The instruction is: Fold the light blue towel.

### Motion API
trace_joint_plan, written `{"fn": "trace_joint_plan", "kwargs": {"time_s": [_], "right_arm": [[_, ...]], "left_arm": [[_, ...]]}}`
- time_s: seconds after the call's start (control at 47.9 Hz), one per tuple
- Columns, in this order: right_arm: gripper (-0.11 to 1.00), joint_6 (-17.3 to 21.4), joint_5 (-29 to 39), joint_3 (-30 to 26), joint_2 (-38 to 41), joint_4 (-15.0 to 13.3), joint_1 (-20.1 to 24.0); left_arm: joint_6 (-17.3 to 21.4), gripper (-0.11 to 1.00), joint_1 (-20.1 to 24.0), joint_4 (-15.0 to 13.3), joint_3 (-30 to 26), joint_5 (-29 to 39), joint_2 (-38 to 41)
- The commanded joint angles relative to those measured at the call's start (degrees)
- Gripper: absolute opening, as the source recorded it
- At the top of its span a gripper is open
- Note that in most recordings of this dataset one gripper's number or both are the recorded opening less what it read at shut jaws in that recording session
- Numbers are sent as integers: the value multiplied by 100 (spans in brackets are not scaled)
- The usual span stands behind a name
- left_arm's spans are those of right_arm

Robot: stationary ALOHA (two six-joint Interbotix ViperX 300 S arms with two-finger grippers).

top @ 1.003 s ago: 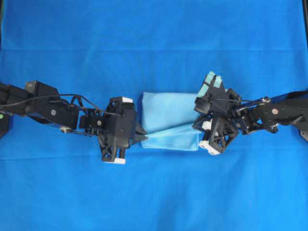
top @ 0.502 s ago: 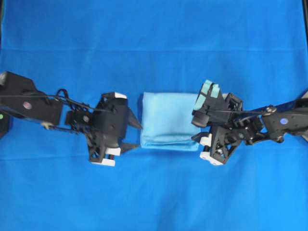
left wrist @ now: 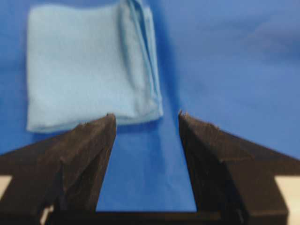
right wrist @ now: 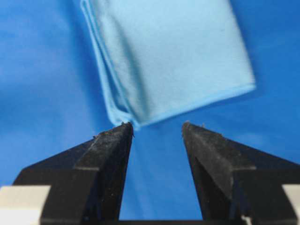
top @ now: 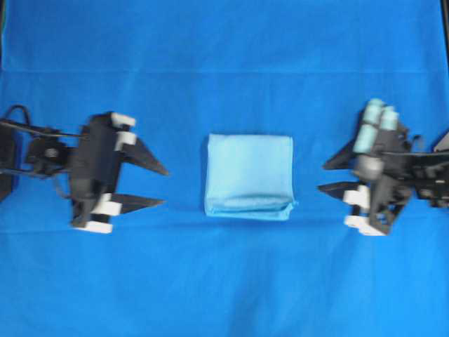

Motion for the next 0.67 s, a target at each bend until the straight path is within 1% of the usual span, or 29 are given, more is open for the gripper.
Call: {"fn": "trace_joint_plan", "kwargs": {"time_s": [0.0, 0.167, 0.251, 0.334, 0.481, 0.648], "right_arm": [[53, 9, 0, 141, -589, -176, 9], [53, 9, 26, 580, -1573, -615, 9], [53, 35, 18, 905, -2092, -896, 18], [53, 70, 26, 1230, -2549, -1081, 9], [53, 88, -9, 1767, -3287, -1222, 9], [53, 97, -44, 2180, -3771, -1266, -44]], "left_arm": [[0, 54, -18, 9, 176, -88, -598], [0, 54, -18, 9, 721, -167, -1617], [26, 54, -18, 26, 976, -167, -2109], [53, 54, 9, 26, 1301, -167, -2637], [53, 53, 79, 26, 1854, -202, -3419], [53, 53, 193, 26, 2408, -158, -4201]]}}
